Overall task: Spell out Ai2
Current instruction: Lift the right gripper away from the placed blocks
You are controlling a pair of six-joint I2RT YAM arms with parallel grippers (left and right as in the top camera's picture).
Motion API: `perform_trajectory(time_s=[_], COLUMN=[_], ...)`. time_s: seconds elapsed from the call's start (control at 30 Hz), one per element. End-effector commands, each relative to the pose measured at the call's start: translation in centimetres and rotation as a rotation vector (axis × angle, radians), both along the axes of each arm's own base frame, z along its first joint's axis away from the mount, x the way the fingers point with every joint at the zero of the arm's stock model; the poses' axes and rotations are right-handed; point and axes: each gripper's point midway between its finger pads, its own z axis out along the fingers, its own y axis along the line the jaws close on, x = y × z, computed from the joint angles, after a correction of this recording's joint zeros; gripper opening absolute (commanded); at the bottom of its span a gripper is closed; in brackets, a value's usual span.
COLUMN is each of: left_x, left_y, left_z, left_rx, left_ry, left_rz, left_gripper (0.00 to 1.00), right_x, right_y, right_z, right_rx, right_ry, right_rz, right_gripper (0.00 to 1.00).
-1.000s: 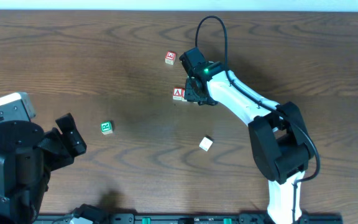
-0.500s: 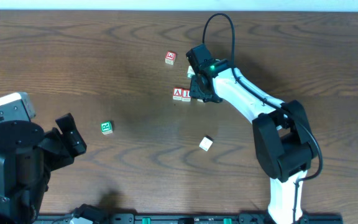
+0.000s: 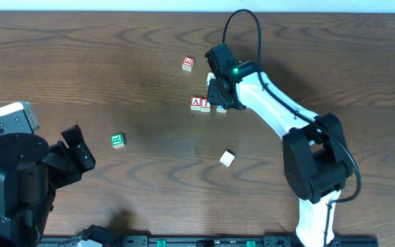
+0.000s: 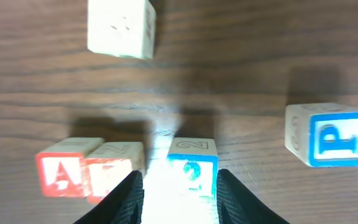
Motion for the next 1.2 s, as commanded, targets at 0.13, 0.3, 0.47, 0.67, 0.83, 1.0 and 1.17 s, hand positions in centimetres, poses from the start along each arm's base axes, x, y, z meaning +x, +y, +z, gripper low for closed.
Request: perform_trajectory(time_s=[0.13, 0.3, 0.47, 0.67, 0.83, 1.0, 1.17], left_x=[-0.1, -0.2, -0.2, -0.3, -0.3, -0.3, -0.3], left_y=[0.1, 0.1, 0.1, 0.1, 0.1, 0.1, 0.1], left_z=[0.1, 0.0, 0.0, -0.1, -0.1, -0.1, -0.1], left_rx=[0.001, 0.003, 0.003, 0.005, 0.005, 0.005, 0.005], left_ry=[0.002, 0.008, 0.009, 0.015, 0.015, 0.015, 0.015], left_rz=[0.001, 0.002, 0.001, 0.001, 0.001, 0.001, 0.001], left_gripper=[0.95, 0.95, 0.95, 0.96, 0.95, 0.95, 0.95], right_x=[2.2, 1.8, 1.1, 0.0, -0.8, -1.8, -2.3], right_y=[-3.8, -6.1, -6.3, -5.5, -5.2, -4.9, -4.3], right_z=[6.6, 5.9, 4.2, 1.9, 0.4, -1.0, -2.6], right_rx=[-0.077, -0.126, -0.136, -0.114, -0.097, -0.080, -0.066], right_ry=[-0.172, -0.126, -0.065, 0.006, 0.037, 0.061, 0.057], right_rz=[-0.054, -0.093, -0.102, -0.100, -0.092, -0.101, -0.085], right_gripper=[0.32, 0.21, 0.17, 0.14, 0.13, 0.11, 0.13])
